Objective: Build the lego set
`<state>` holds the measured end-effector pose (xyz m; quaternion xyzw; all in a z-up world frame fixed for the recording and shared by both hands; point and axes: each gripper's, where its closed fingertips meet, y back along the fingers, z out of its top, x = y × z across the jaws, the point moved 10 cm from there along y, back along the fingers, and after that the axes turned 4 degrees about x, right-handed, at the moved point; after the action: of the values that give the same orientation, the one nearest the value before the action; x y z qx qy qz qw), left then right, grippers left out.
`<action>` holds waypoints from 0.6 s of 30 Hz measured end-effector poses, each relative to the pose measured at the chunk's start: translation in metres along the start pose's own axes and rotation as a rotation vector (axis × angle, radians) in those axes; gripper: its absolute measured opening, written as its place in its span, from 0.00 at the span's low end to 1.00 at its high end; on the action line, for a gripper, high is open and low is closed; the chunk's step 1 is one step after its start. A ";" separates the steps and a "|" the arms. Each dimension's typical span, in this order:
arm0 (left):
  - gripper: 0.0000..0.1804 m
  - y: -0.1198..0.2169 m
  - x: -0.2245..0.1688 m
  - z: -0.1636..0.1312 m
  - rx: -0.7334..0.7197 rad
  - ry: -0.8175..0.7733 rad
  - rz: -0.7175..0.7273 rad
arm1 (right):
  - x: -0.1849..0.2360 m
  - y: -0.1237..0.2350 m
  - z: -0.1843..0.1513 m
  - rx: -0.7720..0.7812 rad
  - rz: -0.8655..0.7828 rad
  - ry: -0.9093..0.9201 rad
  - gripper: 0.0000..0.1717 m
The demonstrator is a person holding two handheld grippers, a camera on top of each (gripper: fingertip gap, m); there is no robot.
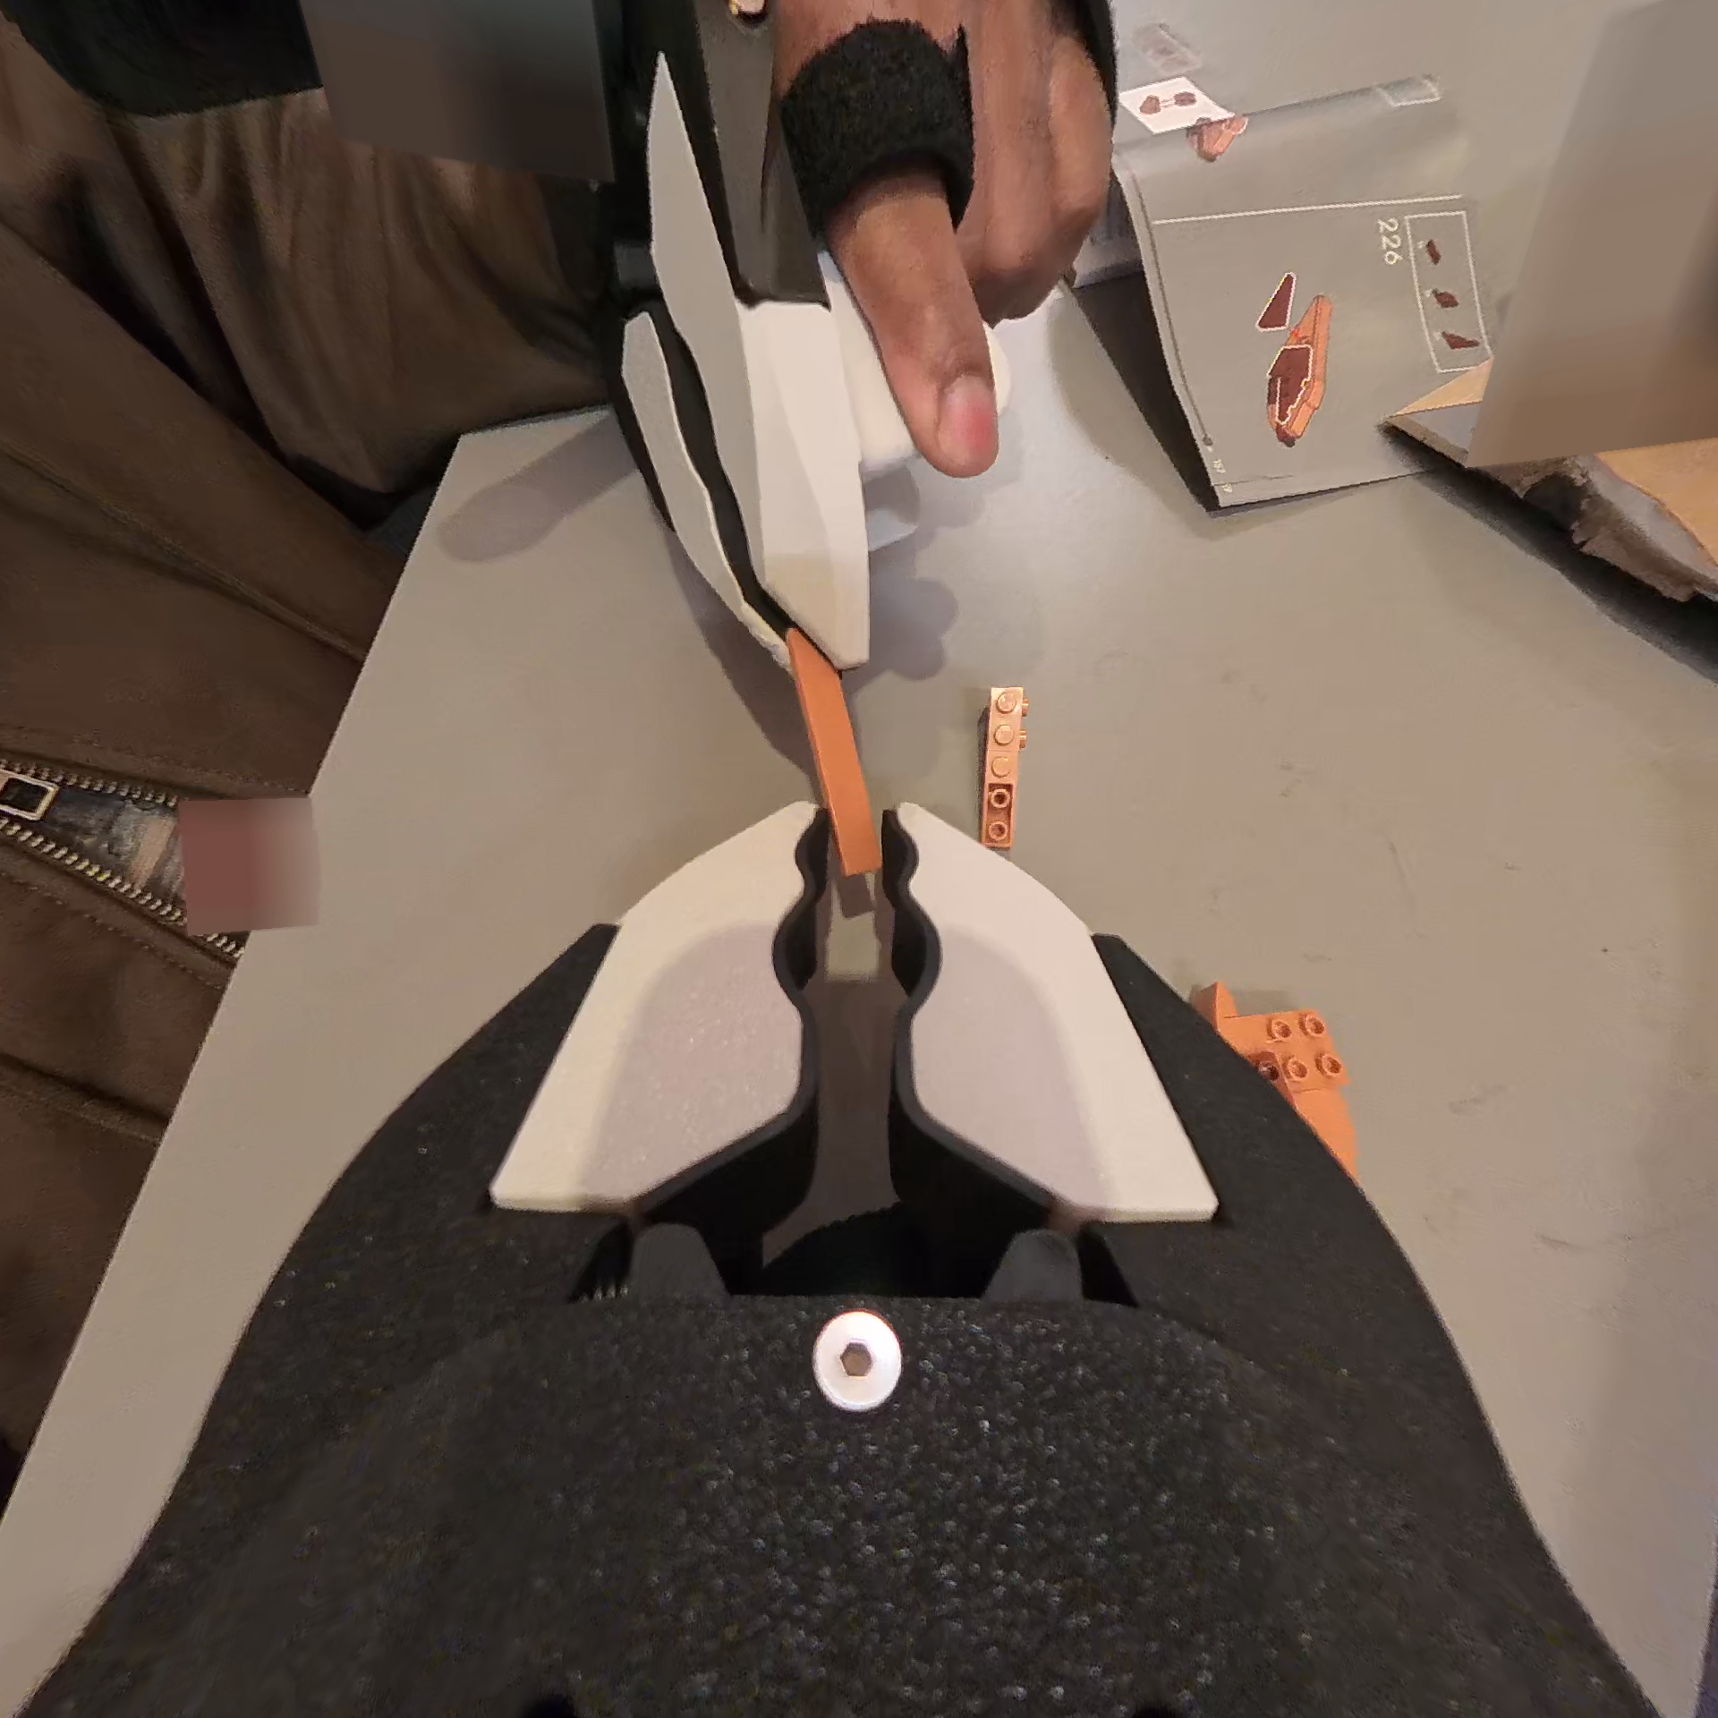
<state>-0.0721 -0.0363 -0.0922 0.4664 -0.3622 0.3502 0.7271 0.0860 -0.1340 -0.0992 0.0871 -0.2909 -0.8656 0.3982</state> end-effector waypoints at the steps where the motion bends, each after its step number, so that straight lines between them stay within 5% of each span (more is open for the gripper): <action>1: 0.02 0.000 0.000 -0.001 0.003 0.002 -0.001 | 0.000 0.000 0.000 0.003 -0.003 0.006 0.06; 5: 0.03 -0.001 0.005 -0.009 0.014 0.132 0.010 | -0.002 0.004 0.002 -0.017 -0.051 0.007 0.04; 12: 0.19 -0.002 0.016 -0.051 0.081 0.740 -0.213 | -0.010 0.016 0.006 -0.064 -0.172 -0.012 0.04; 18: 0.21 -0.014 0.002 -0.062 0.168 0.877 -0.394 | -0.010 0.011 0.005 -0.037 -0.192 -0.006 0.04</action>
<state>-0.0464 0.0172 -0.1153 0.3918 0.1029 0.3976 0.8233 0.0978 -0.1299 -0.0902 0.1047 -0.2661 -0.9053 0.3141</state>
